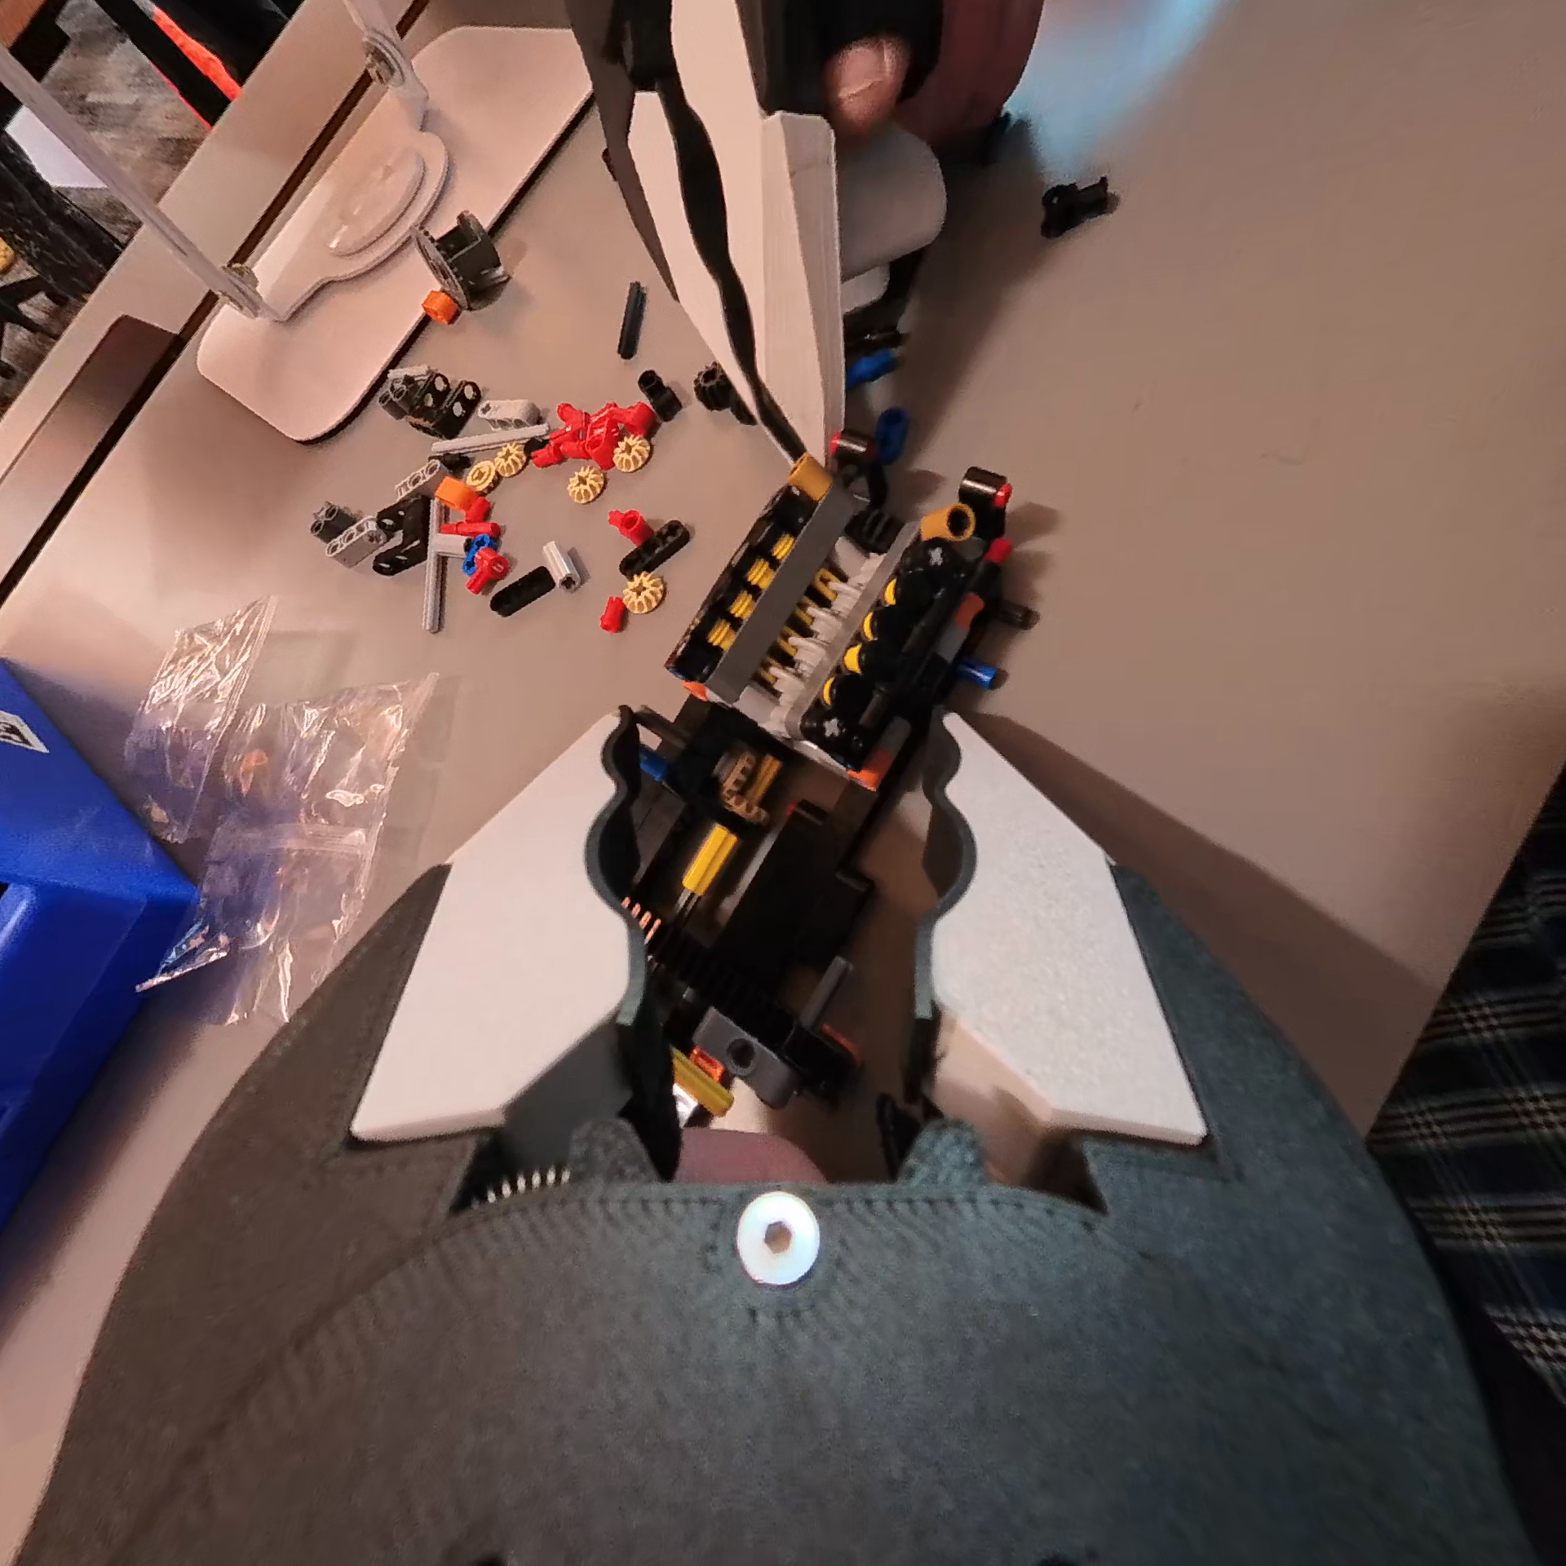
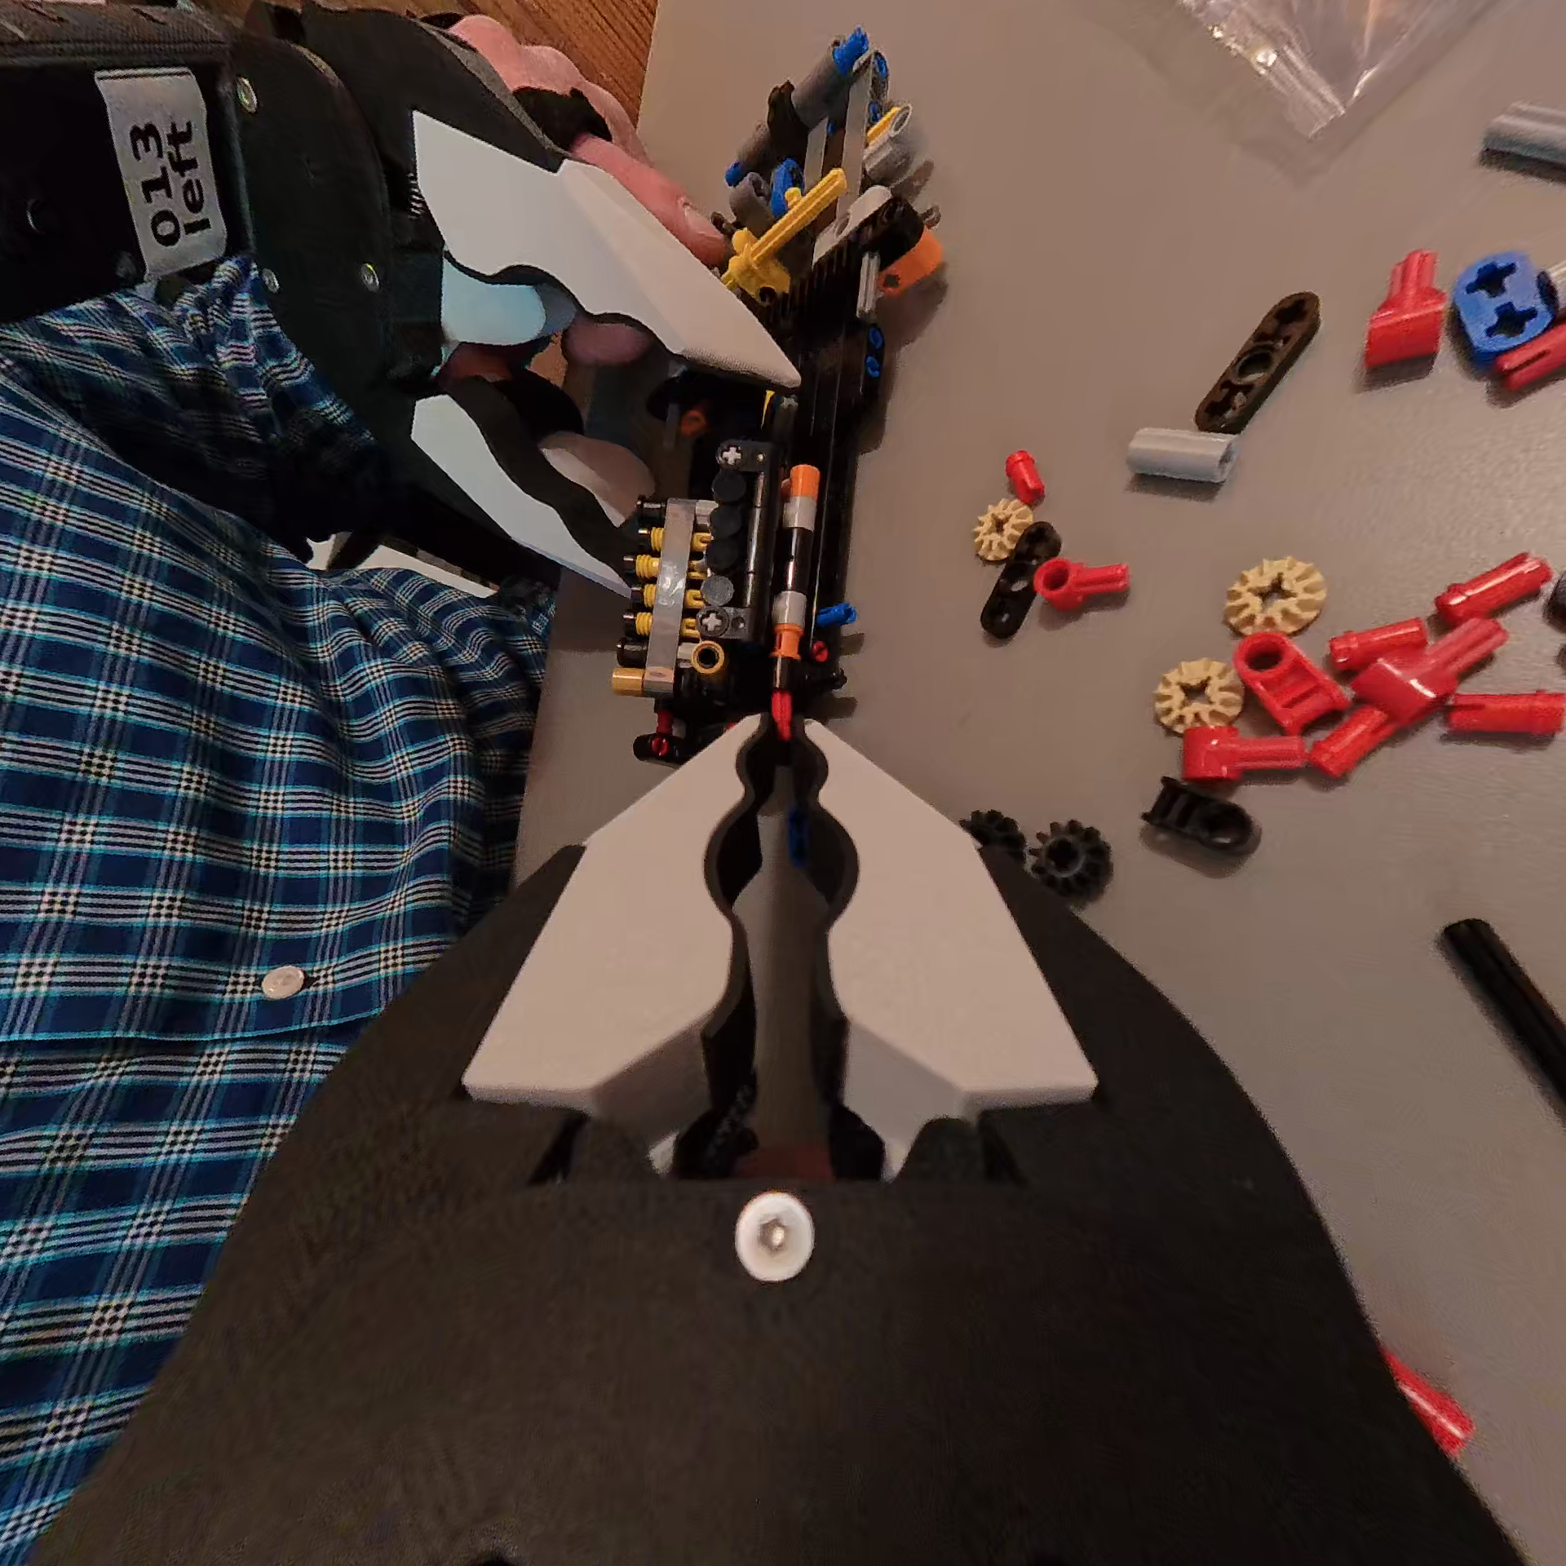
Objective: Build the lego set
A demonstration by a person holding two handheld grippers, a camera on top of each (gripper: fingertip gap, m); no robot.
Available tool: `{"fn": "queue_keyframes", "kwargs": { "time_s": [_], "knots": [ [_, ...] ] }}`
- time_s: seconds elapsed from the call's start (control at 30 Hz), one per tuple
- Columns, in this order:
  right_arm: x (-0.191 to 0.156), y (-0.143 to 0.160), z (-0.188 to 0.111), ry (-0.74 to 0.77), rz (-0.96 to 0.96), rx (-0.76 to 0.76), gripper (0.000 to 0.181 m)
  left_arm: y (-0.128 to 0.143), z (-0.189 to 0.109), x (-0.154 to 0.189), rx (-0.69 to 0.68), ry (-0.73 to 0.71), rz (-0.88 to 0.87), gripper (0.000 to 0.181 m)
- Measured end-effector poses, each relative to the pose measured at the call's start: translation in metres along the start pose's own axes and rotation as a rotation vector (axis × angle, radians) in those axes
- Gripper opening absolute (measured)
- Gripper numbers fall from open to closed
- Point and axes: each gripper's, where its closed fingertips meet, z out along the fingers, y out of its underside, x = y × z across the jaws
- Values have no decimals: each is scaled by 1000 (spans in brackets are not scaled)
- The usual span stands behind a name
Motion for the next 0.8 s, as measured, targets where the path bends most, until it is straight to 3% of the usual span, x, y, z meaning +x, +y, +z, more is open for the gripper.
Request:
{"fn": "queue_keyframes", "kwargs": {
  "time_s": [0.37,0.63,0.8],
  "knots": [
    [-5,-2,2,25,-100,17,2,0,-1,3,6,11,7,66],
    [-8,-5,-2,21,-137,53,16,1,-3,4,5,18,14,64],
    [-2,1,-12,106,-259,32,9,1,-3,4,5,19,12,64]
  ]
}}
